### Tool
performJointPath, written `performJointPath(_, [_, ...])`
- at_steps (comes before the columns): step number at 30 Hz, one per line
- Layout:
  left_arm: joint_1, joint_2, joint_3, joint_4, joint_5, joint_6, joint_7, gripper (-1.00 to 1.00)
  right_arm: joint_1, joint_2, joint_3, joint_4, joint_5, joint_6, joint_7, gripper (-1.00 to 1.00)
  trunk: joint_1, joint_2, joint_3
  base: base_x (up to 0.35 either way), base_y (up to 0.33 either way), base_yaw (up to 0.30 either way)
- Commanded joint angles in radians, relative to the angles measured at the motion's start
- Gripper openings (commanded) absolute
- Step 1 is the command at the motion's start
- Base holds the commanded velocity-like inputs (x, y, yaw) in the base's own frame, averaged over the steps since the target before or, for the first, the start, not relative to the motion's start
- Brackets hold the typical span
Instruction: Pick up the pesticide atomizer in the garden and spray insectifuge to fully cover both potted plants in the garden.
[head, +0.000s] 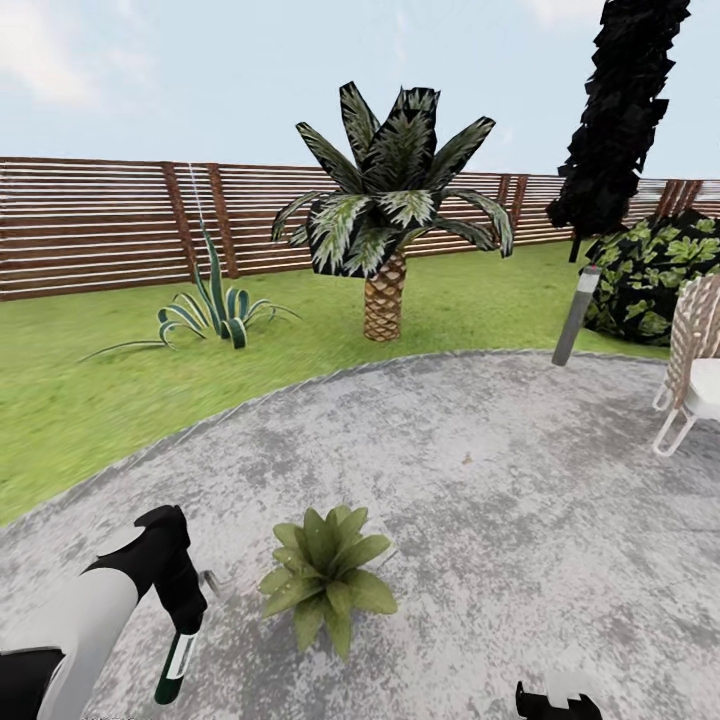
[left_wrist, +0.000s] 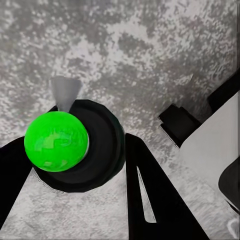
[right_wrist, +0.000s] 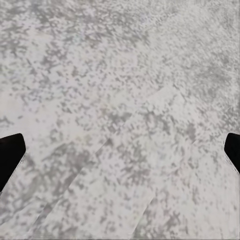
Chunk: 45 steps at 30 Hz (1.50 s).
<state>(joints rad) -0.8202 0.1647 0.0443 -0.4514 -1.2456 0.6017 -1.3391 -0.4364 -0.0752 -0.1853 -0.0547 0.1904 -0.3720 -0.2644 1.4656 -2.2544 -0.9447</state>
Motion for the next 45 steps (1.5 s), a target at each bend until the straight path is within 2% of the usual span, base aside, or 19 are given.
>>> performJointPath(1, [-0.001,-0.002,0.005,-0.002,-0.008,0.01,-0.006,-1.0,0.0,0.0,-0.008,0.001,0.011,-0.003,-0.003,1.0,0.0,0.0,-0.001,0.152,-0.228,0.259])
performJointPath(11, [-0.001,-0.004,0.008,-0.008,-0.008,0.01,-0.006,-1.0,0.0,0.0,-0.008,0.002,0.011,-0.002,-0.003,1.0,0.0,0.0,-0.001,0.086,-0.252,0.257])
performJointPath(22, [-0.001,-0.001,0.009,-0.009,-0.008,0.01,-0.005,-1.0,0.0,0.002,-0.006,0.001,0.012,-0.003,-0.002,1.0,0.0,0.0,-0.001,0.001,-0.272,0.017])
performJointPath(25, [-0.001,0.008,0.009,-0.008,-0.009,0.01,-0.005,-1.0,0.0,0.005,-0.007,-0.002,0.011,-0.004,-0.003,1.0,0.0,0.0,-0.001,0.0,-0.272,0.045])
performJointPath(43, [0.001,0.01,0.01,0.006,-0.012,0.01,-0.001,-1.0,-0.001,0.005,-0.007,0.0,0.011,-0.004,-0.003,1.0,0.0,0.0,-0.001,0.089,-0.151,0.27])
performJointPath(45, [0.021,0.01,0.011,0.007,-0.01,0.01,0.001,-1.0,0.0,0.005,-0.007,0.0,0.011,-0.003,-0.003,1.0,0.0,0.0,-0.001,0.005,-0.003,0.278])
